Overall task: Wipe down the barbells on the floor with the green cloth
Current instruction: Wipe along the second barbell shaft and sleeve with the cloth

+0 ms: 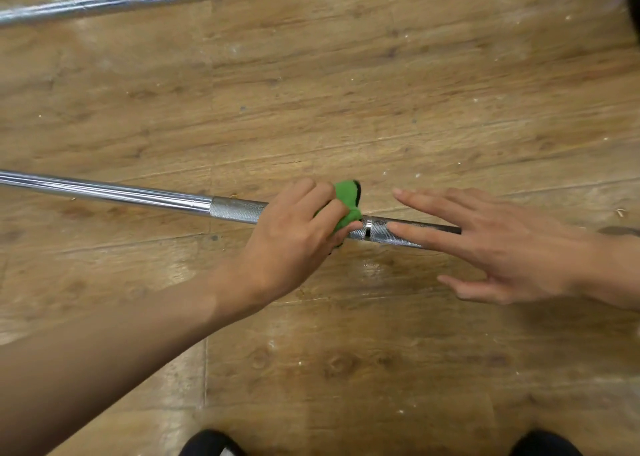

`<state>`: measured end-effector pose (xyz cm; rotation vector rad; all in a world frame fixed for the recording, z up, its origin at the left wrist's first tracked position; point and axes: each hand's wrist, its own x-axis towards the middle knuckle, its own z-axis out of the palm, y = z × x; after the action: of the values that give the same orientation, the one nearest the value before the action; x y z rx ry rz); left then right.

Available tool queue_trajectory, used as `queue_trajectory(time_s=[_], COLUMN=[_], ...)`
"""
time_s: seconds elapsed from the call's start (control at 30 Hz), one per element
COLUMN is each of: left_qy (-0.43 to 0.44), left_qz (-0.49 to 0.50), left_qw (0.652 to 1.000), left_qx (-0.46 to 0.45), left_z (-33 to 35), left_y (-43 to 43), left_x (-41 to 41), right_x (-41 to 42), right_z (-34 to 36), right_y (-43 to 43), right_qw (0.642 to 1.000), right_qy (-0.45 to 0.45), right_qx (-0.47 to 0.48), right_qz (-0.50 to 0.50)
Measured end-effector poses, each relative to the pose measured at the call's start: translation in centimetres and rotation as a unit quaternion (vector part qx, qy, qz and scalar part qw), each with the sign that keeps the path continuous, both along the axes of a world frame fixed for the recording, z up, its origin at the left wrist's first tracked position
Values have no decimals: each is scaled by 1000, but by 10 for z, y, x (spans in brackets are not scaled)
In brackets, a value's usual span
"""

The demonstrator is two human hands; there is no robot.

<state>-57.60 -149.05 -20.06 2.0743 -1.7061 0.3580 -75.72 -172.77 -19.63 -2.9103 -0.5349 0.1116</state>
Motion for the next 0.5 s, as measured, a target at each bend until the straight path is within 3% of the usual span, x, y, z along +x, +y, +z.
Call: queue_trajectory(time_s=[0.1,0.27,0.37,0.5], left_qy=[8,-41,-93,-83], left_qz=[-28,54,92,79], left_qw=[1000,990,980,973], left_qx=[-7,121,147,199], left_z=[8,1,-1,2], left_y=[14,12,12,2], left_x=[-7,-7,-11,-7], right_x=[8,10,12,13], right_z=[-1,-9,-8,-9], right_y=[3,3,1,0], right_qw=[1000,1000,1000,1000], right_qy=[-5,16,22,21], right_qx=[5,5,15,12], right_qz=[5,17,9,4])
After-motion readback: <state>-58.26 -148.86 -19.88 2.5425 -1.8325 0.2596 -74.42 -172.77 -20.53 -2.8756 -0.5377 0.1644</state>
